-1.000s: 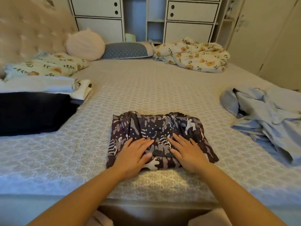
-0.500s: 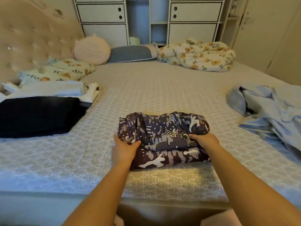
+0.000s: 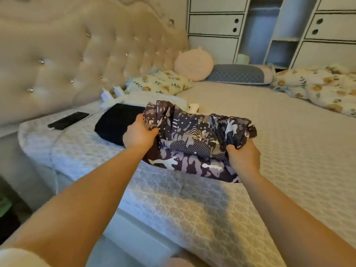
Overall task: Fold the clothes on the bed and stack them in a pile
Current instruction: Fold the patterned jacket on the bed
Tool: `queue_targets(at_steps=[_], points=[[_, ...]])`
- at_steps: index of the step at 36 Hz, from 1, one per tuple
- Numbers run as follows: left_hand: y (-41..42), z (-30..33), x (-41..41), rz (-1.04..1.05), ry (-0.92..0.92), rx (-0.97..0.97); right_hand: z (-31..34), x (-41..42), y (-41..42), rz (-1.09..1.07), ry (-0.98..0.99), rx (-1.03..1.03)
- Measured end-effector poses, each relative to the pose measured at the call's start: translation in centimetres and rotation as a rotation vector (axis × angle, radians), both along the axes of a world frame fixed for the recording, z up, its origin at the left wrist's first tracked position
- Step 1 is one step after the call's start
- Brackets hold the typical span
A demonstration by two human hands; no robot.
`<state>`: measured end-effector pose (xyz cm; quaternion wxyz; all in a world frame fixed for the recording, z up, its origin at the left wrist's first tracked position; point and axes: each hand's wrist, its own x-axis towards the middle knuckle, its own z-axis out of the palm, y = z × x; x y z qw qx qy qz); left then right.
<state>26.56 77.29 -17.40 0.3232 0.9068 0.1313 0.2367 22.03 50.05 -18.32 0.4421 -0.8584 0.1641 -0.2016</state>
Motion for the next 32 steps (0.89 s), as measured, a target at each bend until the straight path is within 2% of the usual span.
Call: queue_targets(at_steps=[5, 13, 16, 18, 19, 21, 23, 25, 27, 29, 32], points=[[9.1, 1.9, 4.4, 0.094, 0.048, 0.115, 0.7, 6.1, 9.0, 0.108, -0.026, 0.028], [17.9, 2.7, 12.5, 0.202, -0.045, 0.212, 0.0, 14.5, 17.6, 0.247, 0.072, 0.245], [19.4, 1.3, 15.0, 0.164, 0.128, 0.192, -1.0, 16.0, 18.1, 0.225, 0.129, 0.313], [19.9, 0.1, 16.1, 0.163, 0.248, 0.11, -1.0, 16.4, 17.7, 0.139, 0.08, 0.331], [19.9, -0.2, 16.4, 0.177, 0.266, 0.069, -0.7, 16.6, 17.3, 0.094, 0.053, 0.25], [19.6, 0.3, 17.1, 0.191, 0.217, 0.059, 0.1, 17.1, 16.3, 0.033, 0.019, -0.095], [18.6, 1.5, 17.9, 0.11, 0.089, 0.178, 1.1, 18.1, 15.6, 0.06, -0.043, -0.386], [16.9, 2.6, 18.9, -0.045, 0.018, 0.348, 2.2, 19.5, 15.9, 0.187, -0.024, -0.48], [15.0, 2.8, 19.7, -0.182, 0.108, 0.516, 2.7, 20.6, 17.0, 0.315, 0.039, -0.527], [14.1, 2.2, 20.5, -0.256, 0.325, 0.624, 2.7, 21.7, 18.3, 0.414, 0.121, -0.59], [14.7, 0.7, 21.5, -0.292, 0.562, 0.559, 1.8, 23.4, 19.3, 0.489, 0.29, -0.621]])
